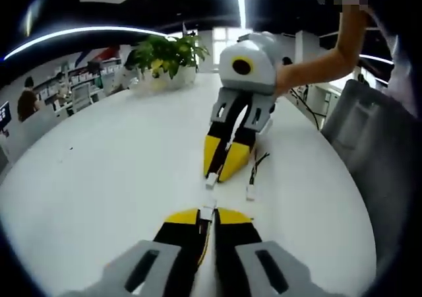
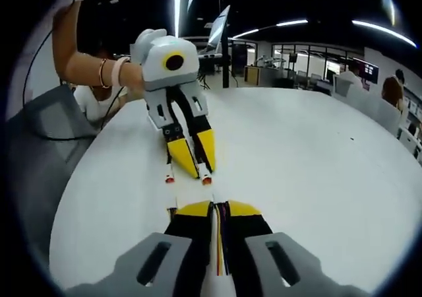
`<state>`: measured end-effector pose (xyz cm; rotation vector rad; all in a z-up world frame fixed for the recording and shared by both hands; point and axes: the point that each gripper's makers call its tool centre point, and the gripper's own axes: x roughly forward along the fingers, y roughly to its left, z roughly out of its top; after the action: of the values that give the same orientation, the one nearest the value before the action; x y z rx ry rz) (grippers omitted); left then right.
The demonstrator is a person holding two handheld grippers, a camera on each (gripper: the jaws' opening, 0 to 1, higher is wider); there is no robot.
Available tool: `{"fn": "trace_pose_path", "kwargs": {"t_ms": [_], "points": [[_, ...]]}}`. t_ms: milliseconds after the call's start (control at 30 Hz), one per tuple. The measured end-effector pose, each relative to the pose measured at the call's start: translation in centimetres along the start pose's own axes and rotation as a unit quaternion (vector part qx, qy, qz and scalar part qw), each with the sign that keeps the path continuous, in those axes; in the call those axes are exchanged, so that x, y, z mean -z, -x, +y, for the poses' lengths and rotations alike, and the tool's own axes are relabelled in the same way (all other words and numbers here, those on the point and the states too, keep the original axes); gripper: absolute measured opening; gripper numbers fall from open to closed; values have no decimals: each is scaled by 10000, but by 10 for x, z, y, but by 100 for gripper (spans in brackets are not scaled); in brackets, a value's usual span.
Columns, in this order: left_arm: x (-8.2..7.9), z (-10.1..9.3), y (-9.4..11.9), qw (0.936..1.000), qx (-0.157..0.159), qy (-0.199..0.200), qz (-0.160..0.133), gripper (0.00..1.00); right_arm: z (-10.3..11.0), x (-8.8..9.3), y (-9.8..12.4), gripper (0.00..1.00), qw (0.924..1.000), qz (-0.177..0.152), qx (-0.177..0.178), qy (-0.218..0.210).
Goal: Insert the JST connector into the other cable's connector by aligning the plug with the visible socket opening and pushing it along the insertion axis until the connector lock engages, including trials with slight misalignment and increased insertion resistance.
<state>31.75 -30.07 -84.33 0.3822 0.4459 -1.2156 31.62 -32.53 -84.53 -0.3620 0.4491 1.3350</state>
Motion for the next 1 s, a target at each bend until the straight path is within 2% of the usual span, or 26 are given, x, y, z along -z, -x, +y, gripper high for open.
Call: {"fn": "trace_pose_path", "kwargs": {"t_ms": [267, 433, 767, 900, 1000], "points": [[0, -1, 0, 10000, 37, -44, 18, 0, 0, 0, 0, 4, 9998, 87, -85, 158], [0, -2, 1, 9999, 37, 99, 125, 0, -2, 1, 2, 4, 9999, 133, -44, 12], [0, -9, 3, 9997, 114, 73, 185, 0, 1, -6, 10, 4, 9998, 55, -153, 123], [-15, -11, 6, 9998, 152, 141, -68, 0, 2, -9, 11, 4, 9995, 51, -221, 198], [-20, -10, 7, 9998, 179, 8, -8, 0, 3, -15, 11, 4, 9992, 13, -278, 290]]}}
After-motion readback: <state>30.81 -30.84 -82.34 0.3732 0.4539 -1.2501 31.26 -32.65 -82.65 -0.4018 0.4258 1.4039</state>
